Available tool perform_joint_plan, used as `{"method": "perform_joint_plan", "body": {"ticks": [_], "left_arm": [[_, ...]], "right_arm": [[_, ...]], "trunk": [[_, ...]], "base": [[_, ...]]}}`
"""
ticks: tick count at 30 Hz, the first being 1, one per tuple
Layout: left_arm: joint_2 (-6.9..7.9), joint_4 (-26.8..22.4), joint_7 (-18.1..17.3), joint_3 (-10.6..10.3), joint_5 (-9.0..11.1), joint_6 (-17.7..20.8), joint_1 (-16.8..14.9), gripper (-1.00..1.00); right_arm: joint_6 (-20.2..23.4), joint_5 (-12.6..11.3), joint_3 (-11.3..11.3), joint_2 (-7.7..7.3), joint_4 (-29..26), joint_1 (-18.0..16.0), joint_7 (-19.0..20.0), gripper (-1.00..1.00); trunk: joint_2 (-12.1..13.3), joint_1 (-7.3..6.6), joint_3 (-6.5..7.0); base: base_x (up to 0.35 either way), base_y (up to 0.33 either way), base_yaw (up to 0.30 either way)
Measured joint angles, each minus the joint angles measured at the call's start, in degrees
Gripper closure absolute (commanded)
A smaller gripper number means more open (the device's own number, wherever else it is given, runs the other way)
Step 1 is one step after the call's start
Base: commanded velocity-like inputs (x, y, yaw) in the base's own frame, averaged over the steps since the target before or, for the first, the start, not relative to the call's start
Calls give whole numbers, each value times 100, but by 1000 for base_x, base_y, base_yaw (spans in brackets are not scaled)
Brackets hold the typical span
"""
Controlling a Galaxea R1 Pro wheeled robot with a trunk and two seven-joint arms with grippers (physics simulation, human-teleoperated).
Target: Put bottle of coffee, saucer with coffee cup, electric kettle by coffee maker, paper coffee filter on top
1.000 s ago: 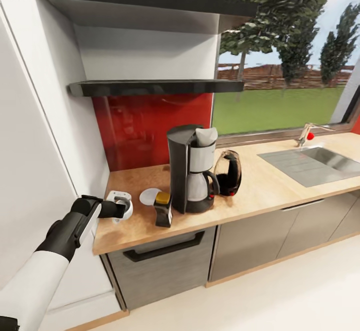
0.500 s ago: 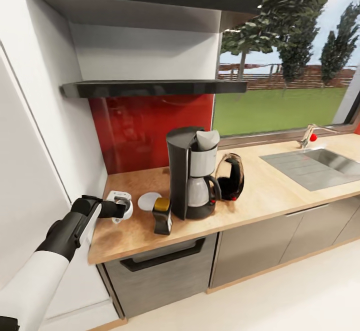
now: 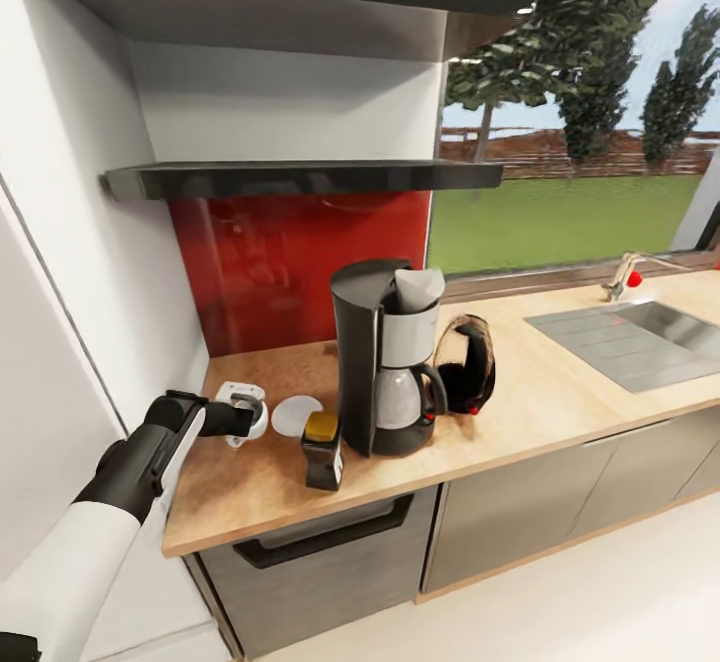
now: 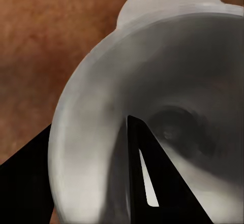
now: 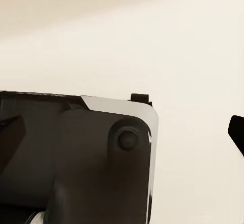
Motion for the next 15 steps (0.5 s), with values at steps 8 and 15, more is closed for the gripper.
{"method": "perform_joint_plan", "body": {"ticks": [8,15], "left_arm": [[17,0,0,15,-1,0,-1,100],[14,25,0,-4,0,0,0,100]], "right_arm": [[0,0,0,-1,0,0,0,-100],[0,0,0,-1,6,0,0,-100]], "trunk": [[1,3,0],[0,1,0]], "base": [[108,0,0],[142,0,0]]}}
